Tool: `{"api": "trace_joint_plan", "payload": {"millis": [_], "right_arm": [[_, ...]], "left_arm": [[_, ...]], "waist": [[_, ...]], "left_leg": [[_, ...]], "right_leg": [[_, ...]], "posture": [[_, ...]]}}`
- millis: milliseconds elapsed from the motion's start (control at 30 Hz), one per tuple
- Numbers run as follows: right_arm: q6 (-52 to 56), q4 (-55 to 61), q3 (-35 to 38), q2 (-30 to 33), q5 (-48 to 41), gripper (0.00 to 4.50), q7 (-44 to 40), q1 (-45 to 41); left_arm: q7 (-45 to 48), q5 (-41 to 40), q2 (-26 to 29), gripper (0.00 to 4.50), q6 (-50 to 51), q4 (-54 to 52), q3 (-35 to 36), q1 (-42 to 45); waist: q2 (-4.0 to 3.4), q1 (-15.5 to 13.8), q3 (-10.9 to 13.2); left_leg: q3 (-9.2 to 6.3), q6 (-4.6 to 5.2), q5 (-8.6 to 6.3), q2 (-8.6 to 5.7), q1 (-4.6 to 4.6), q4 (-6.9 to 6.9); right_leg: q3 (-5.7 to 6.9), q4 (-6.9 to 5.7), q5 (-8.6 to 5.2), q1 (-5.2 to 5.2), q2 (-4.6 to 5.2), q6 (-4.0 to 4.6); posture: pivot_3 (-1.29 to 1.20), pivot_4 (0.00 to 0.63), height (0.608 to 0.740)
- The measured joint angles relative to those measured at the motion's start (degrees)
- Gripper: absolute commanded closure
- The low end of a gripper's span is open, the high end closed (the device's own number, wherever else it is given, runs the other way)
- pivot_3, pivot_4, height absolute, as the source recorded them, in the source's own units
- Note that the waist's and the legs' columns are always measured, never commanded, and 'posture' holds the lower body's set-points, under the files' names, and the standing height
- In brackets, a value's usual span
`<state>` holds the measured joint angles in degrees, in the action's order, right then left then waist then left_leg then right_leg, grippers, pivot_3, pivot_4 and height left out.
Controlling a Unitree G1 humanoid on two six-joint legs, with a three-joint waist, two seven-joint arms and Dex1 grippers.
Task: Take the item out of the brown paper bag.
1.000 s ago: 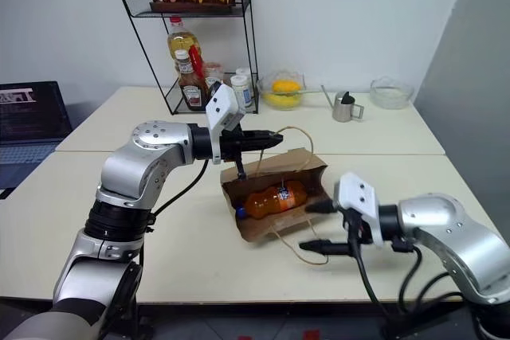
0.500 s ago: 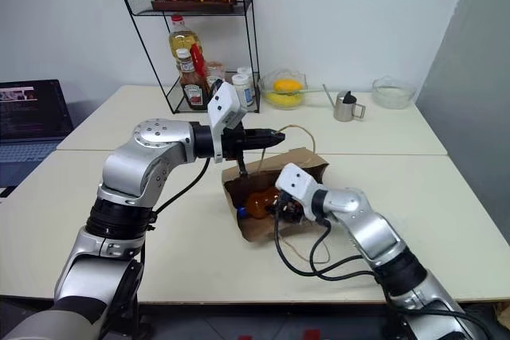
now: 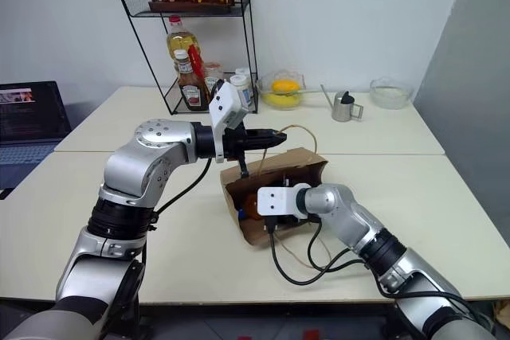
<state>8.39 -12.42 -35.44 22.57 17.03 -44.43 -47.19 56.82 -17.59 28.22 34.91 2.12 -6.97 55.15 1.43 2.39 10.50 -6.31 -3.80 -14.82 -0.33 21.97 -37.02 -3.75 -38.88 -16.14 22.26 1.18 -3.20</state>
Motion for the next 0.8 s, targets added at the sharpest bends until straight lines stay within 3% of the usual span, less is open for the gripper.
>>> {"api": "trace_joint_plan", "payload": {"millis": [300, 400, 533, 733, 800], "right_arm": [[-6.11, -9.61, -1.1, -2.52, 7.2, 1.07, 4.05, -3.47], [-8.09, -12.74, -1.14, -2.88, 9.45, 1.56, 7.14, -4.25], [-9.95, -14.12, -0.25, -3.13, 10.98, 1.86, 8.6, -4.45], [-11.6, -11.75, 2.99, -2.59, 10.07, 3.34, 8.59, -2.25], [-11.64, -7.21, 5.26, -1.1, 6.99, 3.34, 6.32, 1.5]], "left_arm": [[-0.68, -0.03, -0.03, 4.5, 0.1, -0.43, 0.0, -0.02], [-1.13, -0.04, -0.07, 4.5, 0.45, -1.11, 0.0, -0.03], [-1.2, -0.04, -0.12, 4.5, 0.81, -1.25, 0.0, -0.17], [-1.48, -0.01, 0.02, 4.5, 0.86, -1.23, 0.0, -0.7], [-1.48, -0.02, 0.08, 4.5, 0.68, -1.22, 0.02, -0.7]], "waist": [[0.0, 0.12, -0.01], [0.0, 0.11, -0.01], [0.0, 0.12, -0.01], [0.0, 0.06, -0.01], [0.0, -0.05, -0.01]], "left_leg": [[0.0, -0.01, 0.0, 0.0, -0.11, 0.0], [-0.02, -0.04, 0.02, -0.01, -0.14, -0.01], [-0.03, -0.04, 0.03, -0.01, -0.14, -0.01], [-0.04, -0.04, 0.03, -0.01, -0.11, 0.0], [-0.06, -0.04, 0.02, -0.02, -0.06, 0.01]], "right_leg": [[-0.01, -0.06, 0.0, -0.07, 0.0, 0.0], [0.0, -0.08, 0.01, -0.09, 0.0, 0.0], [0.0, -0.09, 0.01, -0.1, 0.0, 0.0], [0.0, -0.08, 0.01, -0.09, 0.0, 0.01], [0.02, -0.05, 0.0, -0.08, 0.01, 0.0]], "posture": [[0.0, 0.15, 0.74], [0.0, 0.15, 0.74], [0.0, 0.15, 0.74], [0.0, 0.15, 0.74], [0.0, 0.15, 0.74]]}}
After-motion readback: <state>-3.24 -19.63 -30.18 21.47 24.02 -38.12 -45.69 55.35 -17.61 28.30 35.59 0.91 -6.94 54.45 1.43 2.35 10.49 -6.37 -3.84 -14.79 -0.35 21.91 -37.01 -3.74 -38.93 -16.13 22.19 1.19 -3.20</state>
